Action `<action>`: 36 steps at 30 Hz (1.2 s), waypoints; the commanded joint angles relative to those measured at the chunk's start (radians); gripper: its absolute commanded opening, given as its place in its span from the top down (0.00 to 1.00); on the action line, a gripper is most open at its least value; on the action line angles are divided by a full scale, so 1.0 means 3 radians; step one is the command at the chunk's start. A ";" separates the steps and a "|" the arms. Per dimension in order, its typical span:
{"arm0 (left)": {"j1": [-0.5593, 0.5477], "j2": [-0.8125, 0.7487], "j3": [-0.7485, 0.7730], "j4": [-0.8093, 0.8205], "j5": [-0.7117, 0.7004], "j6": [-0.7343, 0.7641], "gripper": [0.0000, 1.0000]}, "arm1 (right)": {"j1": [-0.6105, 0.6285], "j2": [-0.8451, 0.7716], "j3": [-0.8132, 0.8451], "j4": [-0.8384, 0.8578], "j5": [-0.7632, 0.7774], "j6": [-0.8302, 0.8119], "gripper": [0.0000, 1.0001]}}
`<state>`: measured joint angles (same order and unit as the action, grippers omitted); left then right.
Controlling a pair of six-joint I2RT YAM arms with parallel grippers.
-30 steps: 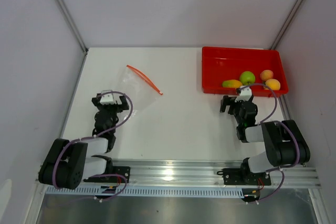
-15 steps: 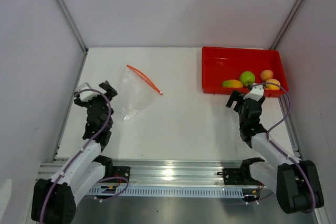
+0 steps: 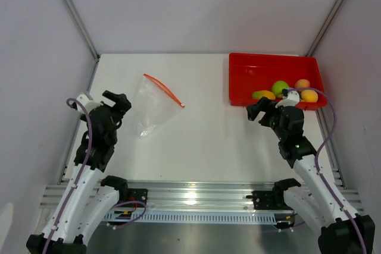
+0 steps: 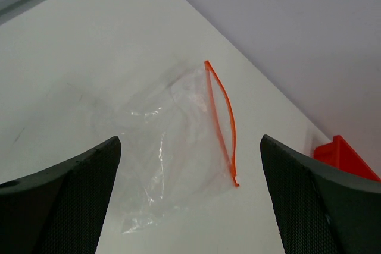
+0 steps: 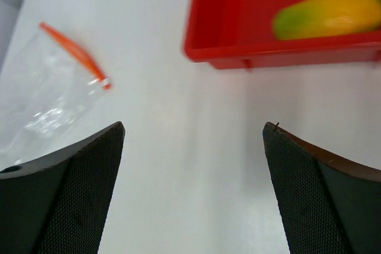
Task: Place the food in the zip-top bag and seal the zipper
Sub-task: Pick up the zipper food storage bag at the center of the board.
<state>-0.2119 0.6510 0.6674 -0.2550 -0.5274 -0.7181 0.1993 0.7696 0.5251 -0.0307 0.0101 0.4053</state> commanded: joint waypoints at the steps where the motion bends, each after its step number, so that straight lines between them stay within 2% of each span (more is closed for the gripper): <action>1: 0.0016 -0.0160 0.0082 -0.0474 0.0377 -0.0260 0.01 | 0.0408 0.0220 0.0458 -0.0015 -0.0295 0.0127 0.01; 2: 0.0046 -0.0181 0.0041 -0.0424 0.0575 -0.0275 0.00 | 0.0637 0.0429 0.0616 0.0035 -0.0259 0.0086 0.00; 5: 0.0088 -0.0064 0.0071 -0.0367 0.0878 -0.0158 0.00 | 0.0935 0.0929 0.0836 0.0285 -0.0264 -0.0088 0.00; 7: 0.0098 0.0028 0.0158 -0.0500 0.0944 -0.0178 0.00 | 0.1069 0.1227 0.1056 0.0439 -0.0452 -0.0088 0.01; 8: 0.0098 0.0105 0.0204 -0.0515 0.1026 -0.0138 0.00 | 0.1104 0.1558 0.1138 0.0577 -0.0757 -0.0093 0.01; 10: 0.0098 0.0167 0.0219 -0.0602 0.1093 -0.0112 0.01 | 0.1151 0.1937 0.1505 0.0624 -0.1035 -0.0119 0.01; 11: 0.0098 0.0197 0.0265 -0.0643 0.1108 -0.0091 0.00 | 0.1166 0.2339 0.1664 0.0594 -0.1294 -0.0195 0.01; 15: 0.0098 0.0269 0.0296 -0.0786 0.1093 -0.0030 0.01 | 0.1176 0.3260 0.2451 0.0461 -0.1761 -0.0389 0.01; 19: 0.0098 0.0177 0.0281 -0.0715 0.1093 0.0042 0.01 | 0.1136 0.3997 0.3304 0.0337 -0.2109 -0.0543 0.01; 22: 0.0098 0.0162 0.0291 -0.0669 0.1175 0.0077 0.00 | 0.1095 0.4519 0.3674 0.0384 -0.2426 -0.0558 0.03; 25: 0.0098 0.0218 0.0327 -0.0684 0.1195 0.0118 0.00 | 0.1089 0.5046 0.4277 0.0215 -0.2646 -0.0610 0.06; 30: 0.0093 0.0376 0.0368 -0.0684 0.1282 0.0154 0.01 | 0.1095 0.5635 0.4993 0.0189 -0.2897 -0.0523 0.07; 36: 0.0093 0.0463 0.0337 -0.0582 0.1430 0.0215 0.00 | 0.1110 0.6086 0.5408 0.0194 -0.2994 -0.0410 0.08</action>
<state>-0.1894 0.7918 0.7372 -0.4736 -0.1429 -0.6872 0.5266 2.5607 2.0644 0.0223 -0.8284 0.2672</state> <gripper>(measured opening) 0.994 0.924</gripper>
